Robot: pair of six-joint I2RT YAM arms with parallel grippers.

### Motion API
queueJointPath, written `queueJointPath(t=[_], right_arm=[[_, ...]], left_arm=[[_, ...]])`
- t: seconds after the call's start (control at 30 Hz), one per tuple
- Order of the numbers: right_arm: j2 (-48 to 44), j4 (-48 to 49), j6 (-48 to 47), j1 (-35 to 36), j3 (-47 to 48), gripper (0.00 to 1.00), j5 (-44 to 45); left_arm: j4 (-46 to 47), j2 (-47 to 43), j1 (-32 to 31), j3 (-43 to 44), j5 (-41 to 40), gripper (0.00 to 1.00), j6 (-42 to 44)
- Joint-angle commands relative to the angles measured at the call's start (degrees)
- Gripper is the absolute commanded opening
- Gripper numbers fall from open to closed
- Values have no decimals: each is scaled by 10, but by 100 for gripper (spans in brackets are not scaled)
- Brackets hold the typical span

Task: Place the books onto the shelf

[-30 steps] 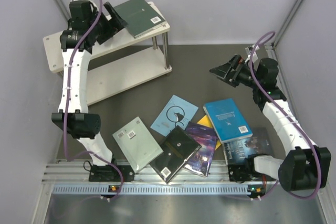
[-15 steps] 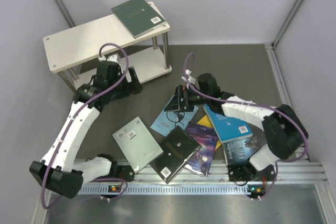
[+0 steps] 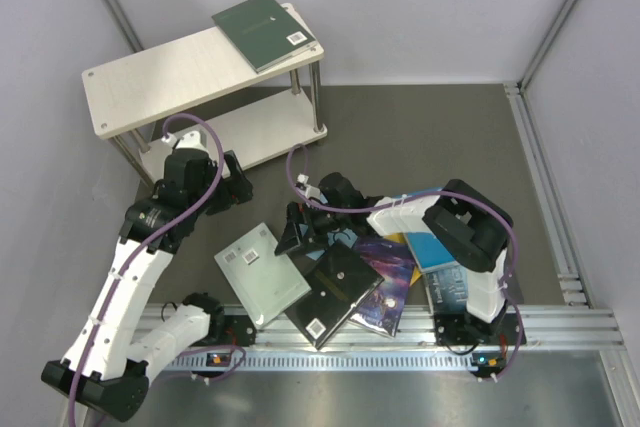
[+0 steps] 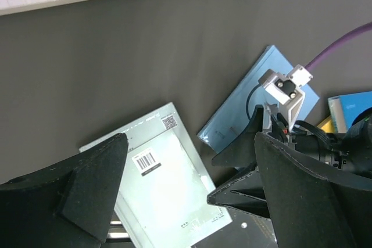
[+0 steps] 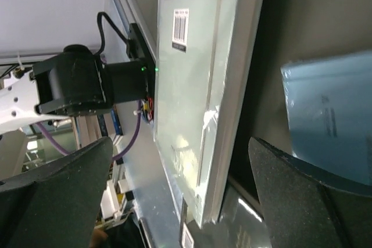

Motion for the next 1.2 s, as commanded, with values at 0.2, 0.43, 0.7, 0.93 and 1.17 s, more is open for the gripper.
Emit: queueJointPath(t=[0.2,0.43,0.7,0.93,1.17], right_arm=[[45,-123,-73,51,87,100,81],[68,-183,-107,83,111,100,125],[68,-124,-79,83,84,27,99],[-13,-113,-80,33,55,0,87],[-190,-113,-66,-106,-12,0,46]], left_arm=[[-14,-11,1,-13,-27,96,11],[-24,-16,1,-6,-40,96,18],[-17,-17,2,-14,-34,97,13],[-13,-21,1,5,-12,96,12],[33,-34,1,17,62,96,10]])
